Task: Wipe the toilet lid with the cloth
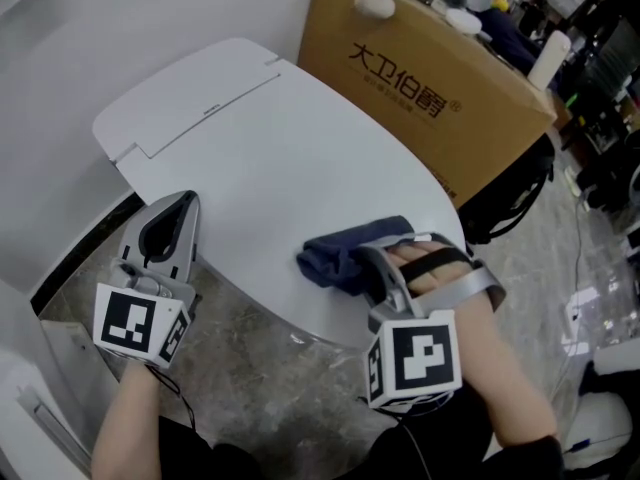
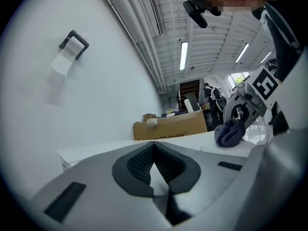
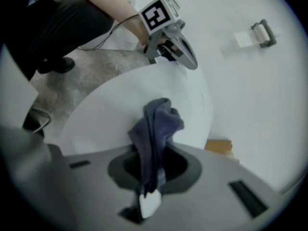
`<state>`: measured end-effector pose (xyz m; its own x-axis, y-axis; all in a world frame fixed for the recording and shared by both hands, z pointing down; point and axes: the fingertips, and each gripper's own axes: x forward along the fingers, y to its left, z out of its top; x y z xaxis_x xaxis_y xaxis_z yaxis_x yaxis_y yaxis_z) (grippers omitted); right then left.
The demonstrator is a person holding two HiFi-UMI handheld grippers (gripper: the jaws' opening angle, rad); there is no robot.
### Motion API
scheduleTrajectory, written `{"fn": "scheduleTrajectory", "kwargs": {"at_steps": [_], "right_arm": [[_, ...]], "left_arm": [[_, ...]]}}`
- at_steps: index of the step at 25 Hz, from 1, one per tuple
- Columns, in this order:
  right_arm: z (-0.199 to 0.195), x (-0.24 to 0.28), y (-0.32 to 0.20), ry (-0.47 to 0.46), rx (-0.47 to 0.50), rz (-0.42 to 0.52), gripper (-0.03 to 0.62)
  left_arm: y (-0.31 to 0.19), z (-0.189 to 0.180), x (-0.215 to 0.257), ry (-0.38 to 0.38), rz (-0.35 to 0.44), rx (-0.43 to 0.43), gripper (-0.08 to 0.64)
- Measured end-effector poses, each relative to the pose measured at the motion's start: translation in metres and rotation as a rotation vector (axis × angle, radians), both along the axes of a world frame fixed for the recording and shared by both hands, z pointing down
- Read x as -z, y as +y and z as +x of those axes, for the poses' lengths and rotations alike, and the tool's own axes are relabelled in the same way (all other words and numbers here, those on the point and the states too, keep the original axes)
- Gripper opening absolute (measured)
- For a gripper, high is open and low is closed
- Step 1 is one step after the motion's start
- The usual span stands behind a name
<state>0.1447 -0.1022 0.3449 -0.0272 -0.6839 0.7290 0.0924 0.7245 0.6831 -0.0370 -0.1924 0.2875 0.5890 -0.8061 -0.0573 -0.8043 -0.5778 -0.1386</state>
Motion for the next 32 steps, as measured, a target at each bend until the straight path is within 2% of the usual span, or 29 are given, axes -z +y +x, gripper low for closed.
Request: {"fn": "scheduleTrajectory", "kwargs": {"at_steps": [4, 14, 17, 19, 22, 27, 32], "right_arm": [[0.001, -0.001, 0.013, -0.003, -0.002, -0.002, 0.065], [0.000, -0.002, 0.029, -0.004, 0.001, -0.018, 0.066], [0.001, -0.002, 0.032, -0.034, 0.010, -0.044, 0.066], [0.004, 0.008, 0.026, -0.068, 0.008, -0.038, 0.066], [0.011, 0.038, -0.002, -0.093, -0.008, 0.037, 0.066], [0.028, 0.081, -0.079, -0.080, -0.040, 0.151, 0.066], [0.044, 0.084, -0.160, -0.057, -0.071, 0.160, 0.066]], "left_arm": [[0.005, 0.001, 0.000, -0.013, -0.023, -0.011, 0.011], [0.009, 0.001, 0.005, -0.034, -0.008, -0.010, 0.011], [0.012, -0.002, 0.003, -0.043, -0.011, -0.003, 0.011], [0.012, -0.003, 0.006, -0.020, -0.015, -0.001, 0.011], [0.015, 0.005, 0.016, 0.000, 0.002, -0.020, 0.011], [0.025, 0.020, 0.022, -0.062, 0.052, -0.047, 0.011], [0.026, 0.024, 0.016, -0.049, 0.005, -0.048, 0.011]]}}
